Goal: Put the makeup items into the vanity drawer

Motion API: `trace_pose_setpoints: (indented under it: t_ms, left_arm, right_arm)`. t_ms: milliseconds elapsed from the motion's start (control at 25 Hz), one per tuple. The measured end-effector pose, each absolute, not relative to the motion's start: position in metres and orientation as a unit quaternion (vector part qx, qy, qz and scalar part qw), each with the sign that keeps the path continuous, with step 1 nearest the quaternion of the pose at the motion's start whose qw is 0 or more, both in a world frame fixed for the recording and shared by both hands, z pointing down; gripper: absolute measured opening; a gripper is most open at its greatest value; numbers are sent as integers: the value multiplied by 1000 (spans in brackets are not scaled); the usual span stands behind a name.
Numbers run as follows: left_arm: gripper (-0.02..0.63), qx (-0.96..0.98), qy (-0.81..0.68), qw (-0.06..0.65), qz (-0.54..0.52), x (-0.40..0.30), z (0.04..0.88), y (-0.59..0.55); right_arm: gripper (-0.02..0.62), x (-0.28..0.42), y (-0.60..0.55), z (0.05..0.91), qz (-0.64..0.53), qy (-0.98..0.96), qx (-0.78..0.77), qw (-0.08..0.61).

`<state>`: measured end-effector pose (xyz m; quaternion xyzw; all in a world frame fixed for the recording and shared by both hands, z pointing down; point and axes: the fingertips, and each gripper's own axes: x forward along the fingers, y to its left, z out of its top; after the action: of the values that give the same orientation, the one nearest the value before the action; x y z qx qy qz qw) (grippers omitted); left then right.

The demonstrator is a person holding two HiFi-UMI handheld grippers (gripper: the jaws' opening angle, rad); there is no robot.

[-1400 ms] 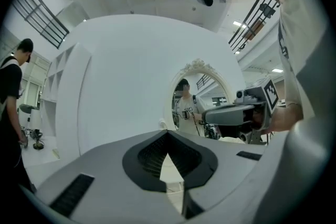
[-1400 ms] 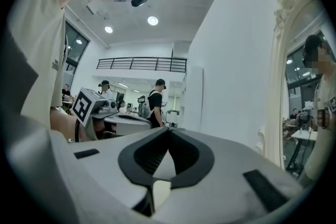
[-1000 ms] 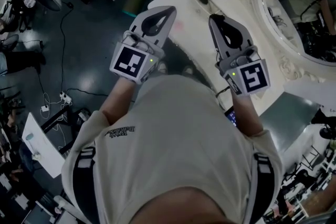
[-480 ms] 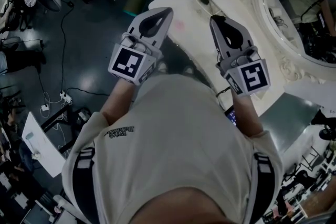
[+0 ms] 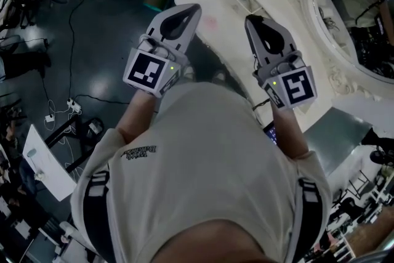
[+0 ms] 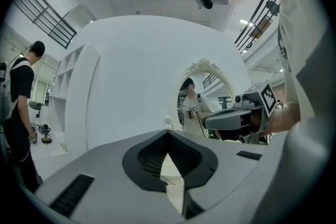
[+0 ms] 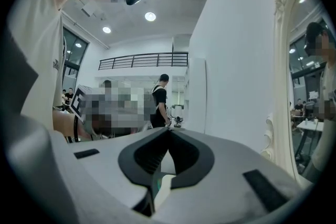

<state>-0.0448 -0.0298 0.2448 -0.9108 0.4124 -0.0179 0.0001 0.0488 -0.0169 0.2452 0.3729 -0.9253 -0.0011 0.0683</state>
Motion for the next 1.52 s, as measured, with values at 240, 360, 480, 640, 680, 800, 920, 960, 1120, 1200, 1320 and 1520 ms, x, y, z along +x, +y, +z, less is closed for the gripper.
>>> trace_pose_setpoints:
  t_ms: [240, 360, 480, 640, 680, 800, 920, 960, 1120, 1200, 1320, 1520]
  left_arm:
    - [12, -904, 426, -6, -19, -59, 256, -42]
    - [12, -902, 431, -8, -22, -64, 261, -51]
    - [14, -900, 435, -12, -28, -68, 267, -62]
    - [14, -897, 439, -21, -37, -73, 281, -79]
    - [14, -897, 440, -22, -39, -74, 285, -83]
    - [14, -894, 444, -30, -50, -80, 299, -97]
    - [14, -890, 449, -46, -63, -86, 319, -112]
    - [14, -888, 451, -54, -65, -88, 326, -117]
    - [14, -883, 454, -83, -82, -96, 358, -135]
    - [14, -880, 455, -92, -99, -100, 376, -144]
    - [14, -877, 451, -108, -122, -100, 405, -153]
    - [14, -875, 439, -142, -144, -99, 449, -165]
  right_arm:
    - [5, 33, -30, 258, -4, -931, 354, 91]
    - [5, 26, -40, 270, -5, -932, 347, 107]
    - [5, 19, -53, 286, -4, -932, 338, 130]
    - [6, 7, -70, 309, -3, -934, 321, 156]
    - [6, 4, -75, 315, -1, -935, 317, 160]
    - [17, -5, -89, 337, 11, -935, 307, 176]
    - [41, -15, -102, 360, 25, -936, 292, 195]
    - [41, -18, -106, 368, 29, -936, 287, 203]
    - [54, -25, -123, 405, 43, -931, 275, 236]
    - [54, -27, -133, 428, 56, -927, 271, 253]
    - [63, -25, -143, 467, 82, -919, 263, 281]
    - [77, -25, -147, 528, 120, -904, 247, 328]
